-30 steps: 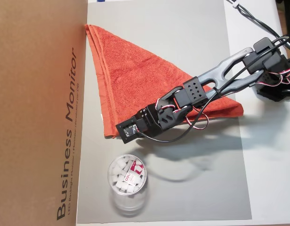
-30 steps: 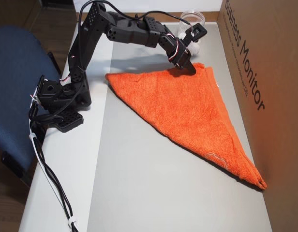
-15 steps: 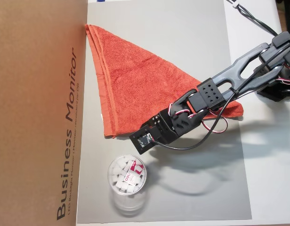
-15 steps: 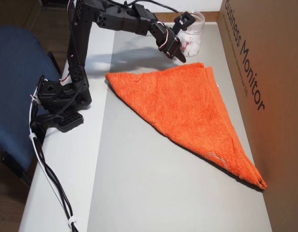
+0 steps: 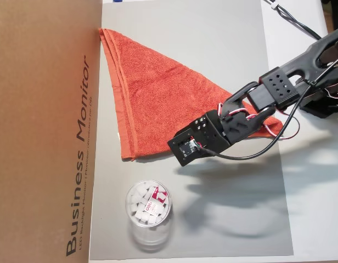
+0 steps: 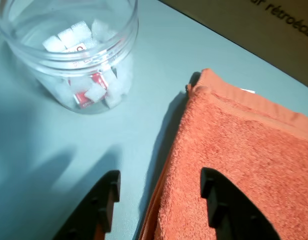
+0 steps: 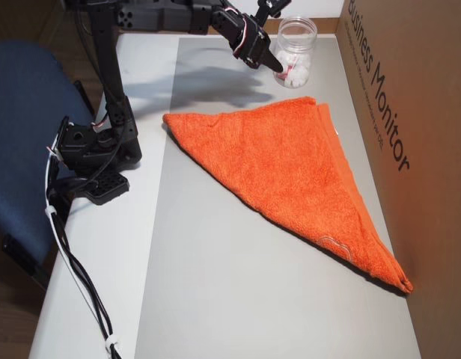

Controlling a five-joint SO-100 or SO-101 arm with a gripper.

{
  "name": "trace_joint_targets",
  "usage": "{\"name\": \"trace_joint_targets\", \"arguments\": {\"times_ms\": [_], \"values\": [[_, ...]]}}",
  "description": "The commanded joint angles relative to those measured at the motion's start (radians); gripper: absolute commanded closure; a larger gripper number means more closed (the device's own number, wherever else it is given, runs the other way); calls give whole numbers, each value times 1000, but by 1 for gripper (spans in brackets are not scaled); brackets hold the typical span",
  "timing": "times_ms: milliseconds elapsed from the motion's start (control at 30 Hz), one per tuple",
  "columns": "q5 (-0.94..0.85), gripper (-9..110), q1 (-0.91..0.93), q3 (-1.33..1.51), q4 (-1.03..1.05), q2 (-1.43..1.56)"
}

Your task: Fold the blanket.

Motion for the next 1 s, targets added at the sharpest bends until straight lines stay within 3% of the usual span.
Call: {"name": "trace_joint_targets", "arguments": {"times_ms": [0,367,967], "values": [[-54,85,12,51,-2,164],[-403,85,75,299,6,474],[-821,85,77,132,838,750]]}}
